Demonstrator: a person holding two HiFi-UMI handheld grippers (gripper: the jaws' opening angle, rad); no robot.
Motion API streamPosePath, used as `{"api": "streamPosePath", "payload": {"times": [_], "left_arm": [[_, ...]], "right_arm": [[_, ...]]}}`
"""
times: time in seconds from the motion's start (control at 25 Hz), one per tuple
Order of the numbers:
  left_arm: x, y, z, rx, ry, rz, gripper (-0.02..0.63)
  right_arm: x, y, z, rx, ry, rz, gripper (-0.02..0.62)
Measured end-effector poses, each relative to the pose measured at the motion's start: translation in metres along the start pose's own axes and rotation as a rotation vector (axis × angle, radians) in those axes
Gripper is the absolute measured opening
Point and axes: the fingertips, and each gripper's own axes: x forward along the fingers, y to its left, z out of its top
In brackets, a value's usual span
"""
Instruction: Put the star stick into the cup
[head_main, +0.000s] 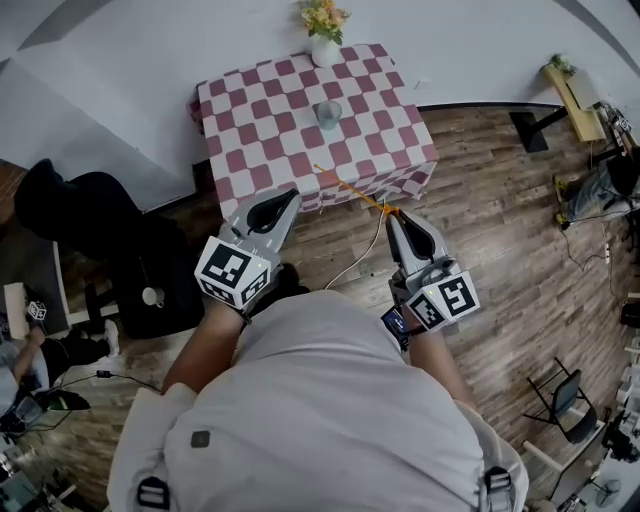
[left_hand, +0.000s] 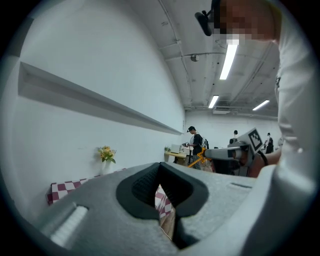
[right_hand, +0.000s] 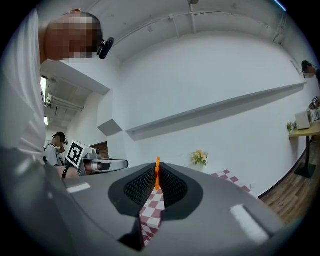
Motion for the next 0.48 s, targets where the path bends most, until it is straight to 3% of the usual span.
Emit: {"api": "streamPosePath", "payload": {"times": [0.48], "left_arm": [[-0.023, 0.085, 0.011, -0.003, -0.015, -0.046, 0.005]], "right_arm": [[0.083, 0.032, 0.003, -0.017, 0.005, -0.04, 0.029]]}}
